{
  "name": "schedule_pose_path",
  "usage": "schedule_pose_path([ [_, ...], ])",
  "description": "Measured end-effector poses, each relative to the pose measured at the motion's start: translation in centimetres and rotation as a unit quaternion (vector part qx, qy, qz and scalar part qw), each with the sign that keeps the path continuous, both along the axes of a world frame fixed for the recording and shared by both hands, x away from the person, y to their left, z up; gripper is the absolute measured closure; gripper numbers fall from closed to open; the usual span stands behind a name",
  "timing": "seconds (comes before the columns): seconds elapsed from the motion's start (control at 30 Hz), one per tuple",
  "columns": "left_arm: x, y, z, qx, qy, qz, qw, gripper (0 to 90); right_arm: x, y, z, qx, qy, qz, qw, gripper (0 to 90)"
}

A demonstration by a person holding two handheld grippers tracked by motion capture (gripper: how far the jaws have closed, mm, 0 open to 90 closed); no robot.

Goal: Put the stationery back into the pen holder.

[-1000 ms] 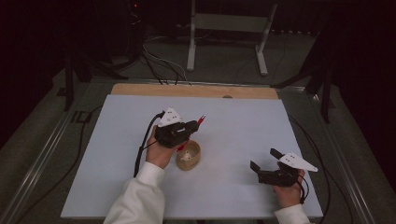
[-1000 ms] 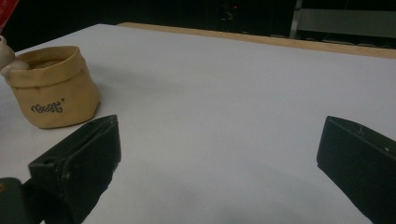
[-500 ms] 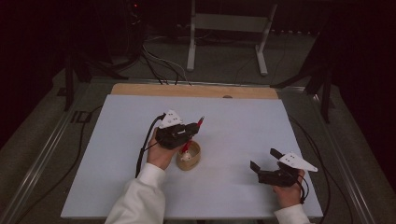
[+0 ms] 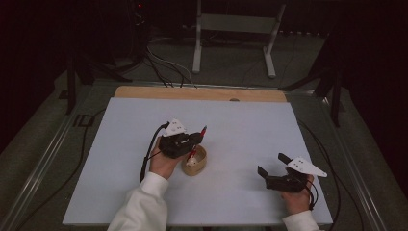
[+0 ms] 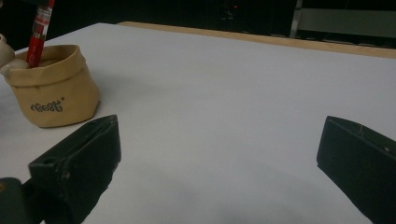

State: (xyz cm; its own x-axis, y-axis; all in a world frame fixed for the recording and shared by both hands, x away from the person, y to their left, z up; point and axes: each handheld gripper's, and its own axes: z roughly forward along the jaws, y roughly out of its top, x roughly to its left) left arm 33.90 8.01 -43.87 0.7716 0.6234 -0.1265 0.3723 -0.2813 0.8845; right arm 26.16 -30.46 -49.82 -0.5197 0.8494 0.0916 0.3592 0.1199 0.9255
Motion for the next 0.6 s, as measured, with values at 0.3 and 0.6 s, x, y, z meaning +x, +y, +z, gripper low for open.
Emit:
schedule_pose_path([
  [0.3,-0.1,0.4,-0.7,-0.004,0.013,0.004,0.9999,79.8,0.0,0.0,0.0,0.000,0.001,0.000,1.0000,0.2],
  [0.6,-0.2,0.9,-1.6,-0.013,0.023,0.014,0.9996,69.4,0.0,0.0,0.0,-0.001,0.000,0.000,1.0000,0.2],
])
